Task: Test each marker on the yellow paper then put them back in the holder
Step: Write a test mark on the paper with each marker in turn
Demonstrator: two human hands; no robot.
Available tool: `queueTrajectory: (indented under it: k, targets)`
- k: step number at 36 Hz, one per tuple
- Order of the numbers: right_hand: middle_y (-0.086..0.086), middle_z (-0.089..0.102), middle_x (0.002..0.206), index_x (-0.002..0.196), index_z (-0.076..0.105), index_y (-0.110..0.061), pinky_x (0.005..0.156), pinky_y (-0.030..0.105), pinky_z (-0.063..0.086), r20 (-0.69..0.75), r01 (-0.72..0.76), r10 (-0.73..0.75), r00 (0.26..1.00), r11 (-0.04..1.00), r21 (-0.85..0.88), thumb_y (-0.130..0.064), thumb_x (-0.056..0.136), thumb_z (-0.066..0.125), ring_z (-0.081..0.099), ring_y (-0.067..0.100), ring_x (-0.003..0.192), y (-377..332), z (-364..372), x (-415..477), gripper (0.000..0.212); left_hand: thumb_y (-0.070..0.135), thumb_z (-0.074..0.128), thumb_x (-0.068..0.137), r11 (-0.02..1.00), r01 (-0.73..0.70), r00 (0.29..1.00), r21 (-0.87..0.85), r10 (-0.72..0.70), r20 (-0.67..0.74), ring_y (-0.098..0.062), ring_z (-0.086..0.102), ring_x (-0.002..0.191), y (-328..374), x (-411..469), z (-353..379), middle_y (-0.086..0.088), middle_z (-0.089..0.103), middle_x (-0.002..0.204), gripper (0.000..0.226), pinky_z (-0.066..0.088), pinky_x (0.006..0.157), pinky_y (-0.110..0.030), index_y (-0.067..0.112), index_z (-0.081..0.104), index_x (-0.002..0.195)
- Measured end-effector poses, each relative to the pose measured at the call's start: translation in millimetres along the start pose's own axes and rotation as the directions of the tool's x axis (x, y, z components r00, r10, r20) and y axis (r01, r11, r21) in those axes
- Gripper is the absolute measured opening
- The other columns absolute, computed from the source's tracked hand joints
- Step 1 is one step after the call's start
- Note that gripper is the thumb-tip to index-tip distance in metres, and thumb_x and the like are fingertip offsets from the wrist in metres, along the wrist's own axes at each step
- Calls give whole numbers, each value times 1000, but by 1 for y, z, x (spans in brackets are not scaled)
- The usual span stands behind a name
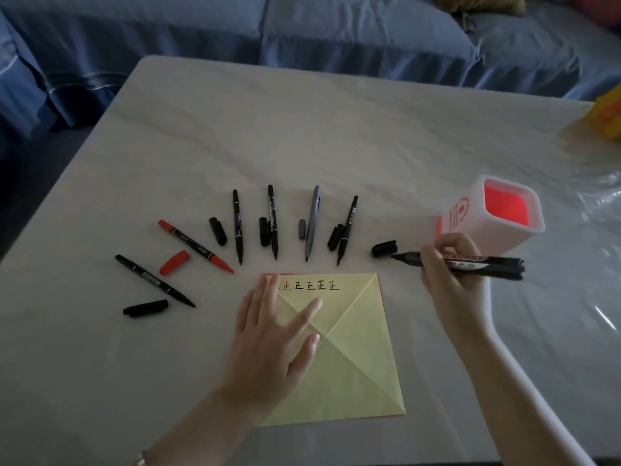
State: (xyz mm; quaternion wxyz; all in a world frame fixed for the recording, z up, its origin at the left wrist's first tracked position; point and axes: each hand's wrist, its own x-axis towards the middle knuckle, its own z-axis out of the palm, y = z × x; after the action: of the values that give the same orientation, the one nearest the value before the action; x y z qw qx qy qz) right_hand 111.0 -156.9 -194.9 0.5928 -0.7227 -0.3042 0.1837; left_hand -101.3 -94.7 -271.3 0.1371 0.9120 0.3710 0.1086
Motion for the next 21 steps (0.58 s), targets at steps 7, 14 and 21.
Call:
queueTrajectory:
  k: [7, 14, 21]
  targets:
    - [6, 63, 69, 84, 62, -16, 52, 20, 50, 212, -107, 92, 973, 992, 63, -5, 86, 58, 59, 11, 56, 15, 46, -13, 12, 54, 23, 91, 1000, -9, 999, 18, 8, 44, -41, 23, 136, -2, -2, 0, -27, 30, 145, 44, 17, 108, -48, 40, 47, 125]
    - [-10, 54, 47, 59, 54, -13, 46, 7, 38, -167, -142, 149, 975, 988, 54, -10, 76, 71, 49, -4, 42, 31, 65, -19, 24, 59, 20, 90, 1000, 13, 998, 26, -15, 55, -36, 18, 134, -1, 0, 0, -29, 36, 140, 42, 3, 111, -37, 49, 39, 126]
    - [-13, 46, 40, 50, 41, -16, 45, 10, 32, -238, -123, 105, 965, 990, -63, -4, 76, 62, 40, 0, 42, 43, 65, -19, 36, 53, 38, 84, 999, 10, 1000, -42, -9, 30, -36, 20, 134, 0, 0, 2, -31, 38, 138, 39, 15, 109, -44, 45, 46, 122]
